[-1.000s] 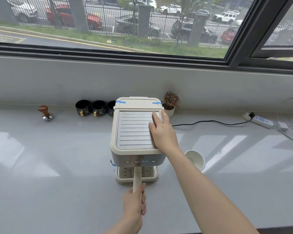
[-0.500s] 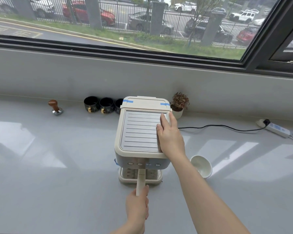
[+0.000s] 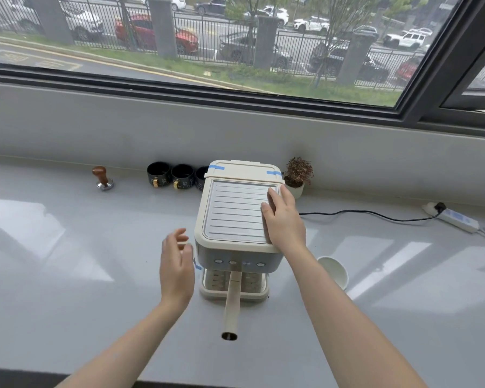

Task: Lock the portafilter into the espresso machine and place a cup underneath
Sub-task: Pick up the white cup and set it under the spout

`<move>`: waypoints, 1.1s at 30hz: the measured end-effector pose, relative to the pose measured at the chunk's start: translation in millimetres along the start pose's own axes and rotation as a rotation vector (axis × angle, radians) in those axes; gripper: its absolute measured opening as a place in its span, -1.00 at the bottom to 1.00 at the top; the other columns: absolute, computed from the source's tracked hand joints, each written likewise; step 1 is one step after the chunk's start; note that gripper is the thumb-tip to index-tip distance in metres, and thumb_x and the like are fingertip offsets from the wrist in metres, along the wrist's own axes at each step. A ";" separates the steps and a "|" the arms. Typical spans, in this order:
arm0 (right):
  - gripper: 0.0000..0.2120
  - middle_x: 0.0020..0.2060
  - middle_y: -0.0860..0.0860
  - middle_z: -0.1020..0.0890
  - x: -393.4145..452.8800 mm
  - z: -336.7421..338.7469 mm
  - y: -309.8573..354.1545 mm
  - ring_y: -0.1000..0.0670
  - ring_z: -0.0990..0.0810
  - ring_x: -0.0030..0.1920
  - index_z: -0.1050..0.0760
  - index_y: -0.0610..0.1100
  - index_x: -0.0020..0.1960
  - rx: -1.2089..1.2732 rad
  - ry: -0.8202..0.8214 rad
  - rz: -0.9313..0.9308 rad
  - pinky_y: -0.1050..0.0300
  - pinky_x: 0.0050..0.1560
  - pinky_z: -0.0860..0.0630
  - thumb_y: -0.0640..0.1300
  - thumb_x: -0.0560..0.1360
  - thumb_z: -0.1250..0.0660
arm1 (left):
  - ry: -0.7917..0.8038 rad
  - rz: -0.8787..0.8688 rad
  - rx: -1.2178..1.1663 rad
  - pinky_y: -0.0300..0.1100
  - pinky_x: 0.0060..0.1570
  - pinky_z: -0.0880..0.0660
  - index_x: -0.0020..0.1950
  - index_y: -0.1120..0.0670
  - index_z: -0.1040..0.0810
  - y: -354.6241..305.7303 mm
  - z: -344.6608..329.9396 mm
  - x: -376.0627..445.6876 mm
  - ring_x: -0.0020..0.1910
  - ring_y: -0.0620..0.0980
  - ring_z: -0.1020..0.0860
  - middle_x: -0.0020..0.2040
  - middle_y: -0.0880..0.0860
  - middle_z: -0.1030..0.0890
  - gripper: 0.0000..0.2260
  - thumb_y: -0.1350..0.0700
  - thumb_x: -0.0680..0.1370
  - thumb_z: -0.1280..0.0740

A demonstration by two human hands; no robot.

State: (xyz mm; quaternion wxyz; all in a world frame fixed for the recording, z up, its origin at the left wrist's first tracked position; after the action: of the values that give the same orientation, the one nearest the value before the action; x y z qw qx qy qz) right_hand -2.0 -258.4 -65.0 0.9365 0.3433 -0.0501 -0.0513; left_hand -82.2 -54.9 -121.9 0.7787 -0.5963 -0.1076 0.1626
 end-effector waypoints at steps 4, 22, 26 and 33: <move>-0.56 0.56 0.14 -0.08 -0.1 0.2 -5.3 0.01 -0.27 0.47 -0.22 0.05 0.49 0.072 0.028 0.018 0.05 0.22 -0.33 0.00 0.62 -0.06 | 0.146 -0.127 -0.008 -0.12 0.26 -0.33 0.38 -0.05 -0.37 -40.6 -17.3 14.7 0.26 -0.13 -0.42 0.27 -0.11 -0.39 -0.57 -0.08 0.53 -0.06; -0.72 0.17 -0.30 -0.49 -78.1 -24.8 -191.4 -0.34 -0.53 0.11 -0.49 -0.28 0.13 0.290 -0.376 -0.848 -0.11 0.06 -0.44 -0.17 0.49 -0.22 | 0.009 -0.273 0.093 -0.04 -0.01 -0.46 0.26 -0.11 -0.49 -30.1 -25.9 26.2 0.04 0.09 -0.54 0.15 -0.08 -0.47 -0.62 0.05 0.51 -0.06; -0.67 -0.21 -0.22 -0.58 -83.6 -42.5 -225.4 -0.26 -0.57 -0.19 -0.55 -0.32 0.00 0.402 -0.148 -0.968 -0.10 -0.19 -0.57 -0.04 0.54 -0.22 | -0.004 -0.280 0.102 -0.08 -0.01 -0.42 0.27 -0.08 -0.50 -29.6 -26.2 26.9 0.09 0.05 -0.52 0.14 -0.10 -0.46 -0.61 0.07 0.51 -0.05; -0.64 -0.35 -0.10 -0.43 -80.9 -44.1 -217.4 -0.08 -0.41 -0.38 -0.40 -0.18 -0.19 0.957 -0.054 -1.030 0.08 -0.32 -0.39 0.08 0.60 -0.14 | 0.026 -0.289 0.145 -0.07 -0.04 -0.42 0.29 -0.08 -0.48 -29.8 -25.2 26.5 0.06 0.05 -0.53 0.17 -0.07 -0.46 -0.60 0.06 0.51 -0.04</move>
State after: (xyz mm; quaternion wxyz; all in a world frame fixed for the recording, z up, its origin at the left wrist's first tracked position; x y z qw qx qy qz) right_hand -89.7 -384.7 -244.1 0.5377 0.6963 0.0783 -0.4689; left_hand -44.8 -74.4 -100.5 0.8364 -0.5188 -0.1703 0.0486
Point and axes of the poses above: each hand's wrist, its own x-axis towards the middle knuckle, its own z-axis out of the back of the hand, y = z × x, the point moved 1 cm from there along x, towards the middle knuckle
